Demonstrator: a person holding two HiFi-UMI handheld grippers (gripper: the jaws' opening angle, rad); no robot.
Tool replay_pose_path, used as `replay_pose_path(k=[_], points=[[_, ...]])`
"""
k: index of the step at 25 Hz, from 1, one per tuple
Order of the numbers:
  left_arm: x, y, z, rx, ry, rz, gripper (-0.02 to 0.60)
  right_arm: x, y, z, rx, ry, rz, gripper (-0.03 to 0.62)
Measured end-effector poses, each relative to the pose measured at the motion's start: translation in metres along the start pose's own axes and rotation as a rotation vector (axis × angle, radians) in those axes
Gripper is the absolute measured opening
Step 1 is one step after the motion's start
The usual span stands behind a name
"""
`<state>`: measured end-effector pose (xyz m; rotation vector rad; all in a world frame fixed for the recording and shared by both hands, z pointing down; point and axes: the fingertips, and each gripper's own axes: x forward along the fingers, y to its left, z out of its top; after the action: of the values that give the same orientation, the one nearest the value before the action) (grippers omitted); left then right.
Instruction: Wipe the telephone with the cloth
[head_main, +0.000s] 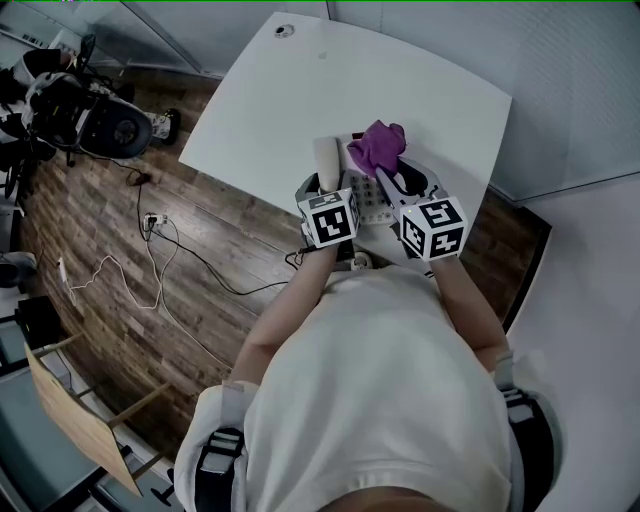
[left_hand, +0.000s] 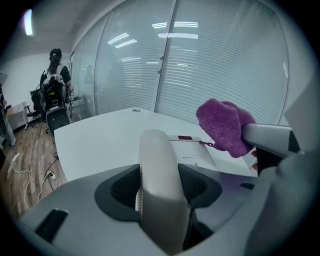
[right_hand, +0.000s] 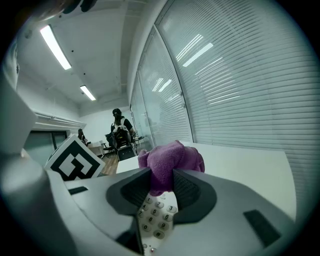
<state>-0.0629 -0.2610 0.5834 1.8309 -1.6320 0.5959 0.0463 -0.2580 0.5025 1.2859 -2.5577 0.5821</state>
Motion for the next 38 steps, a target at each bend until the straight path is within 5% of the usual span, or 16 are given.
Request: replay_pose_path(k=[5, 16, 38], points=[[-0.049, 0.015, -0.012, -0.045, -0.031, -0.016, 0.225, -0.028, 0.048, 0.0, -0.028, -0.015, -0.004, 0.135], [-0.063, 0.01, -0.008, -0.18, -0.062, -0.126, 0.223, -0.032, 0.044, 0.005, -0.034, -0.025, -0.001, 0.135], [-0.132, -0.007, 0.016, -0.535, -0.299, -0.664, 0.222, -0.032, 0.052, 0.027, -0.085, -0.04, 0.032, 0.135]])
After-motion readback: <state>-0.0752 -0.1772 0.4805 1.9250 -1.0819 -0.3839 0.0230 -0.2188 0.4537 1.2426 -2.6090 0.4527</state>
